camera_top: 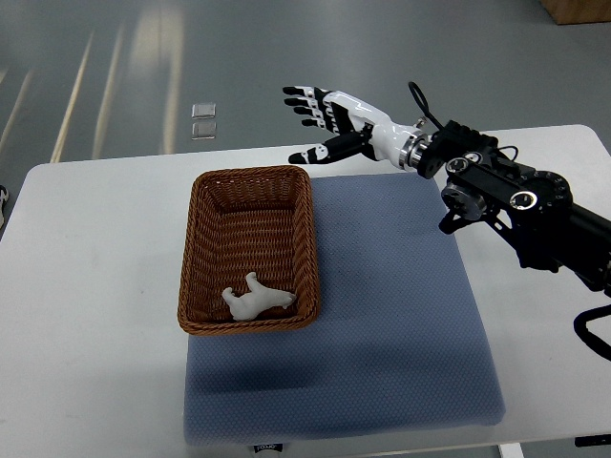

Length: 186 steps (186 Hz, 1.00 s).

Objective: Place white bear in brown basket with right hand

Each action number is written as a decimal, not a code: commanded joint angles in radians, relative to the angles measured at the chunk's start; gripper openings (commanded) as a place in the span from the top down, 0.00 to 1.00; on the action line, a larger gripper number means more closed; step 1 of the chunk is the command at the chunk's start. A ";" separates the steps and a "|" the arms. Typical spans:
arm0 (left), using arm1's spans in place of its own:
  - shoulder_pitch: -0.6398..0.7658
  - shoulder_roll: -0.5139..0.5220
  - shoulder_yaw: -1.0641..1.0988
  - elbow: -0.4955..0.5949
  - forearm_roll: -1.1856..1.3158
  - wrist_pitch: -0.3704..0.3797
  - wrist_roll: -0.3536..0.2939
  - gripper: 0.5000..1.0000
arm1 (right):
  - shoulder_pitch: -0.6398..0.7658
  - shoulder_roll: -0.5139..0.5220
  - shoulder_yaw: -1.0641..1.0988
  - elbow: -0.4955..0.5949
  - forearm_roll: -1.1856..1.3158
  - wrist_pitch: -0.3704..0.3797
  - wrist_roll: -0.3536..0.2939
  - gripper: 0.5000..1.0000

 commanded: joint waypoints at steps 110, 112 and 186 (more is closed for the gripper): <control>0.000 0.000 0.000 0.000 0.000 0.000 0.000 0.00 | -0.169 -0.020 0.246 0.000 0.489 -0.083 -0.200 0.14; 0.000 0.000 0.000 0.000 0.000 0.000 0.000 0.00 | -0.170 -0.021 0.246 0.000 0.492 -0.082 -0.200 0.14; 0.000 0.000 0.000 0.000 0.000 0.000 0.000 0.00 | -0.184 -0.031 0.282 0.003 0.524 -0.101 -0.183 0.14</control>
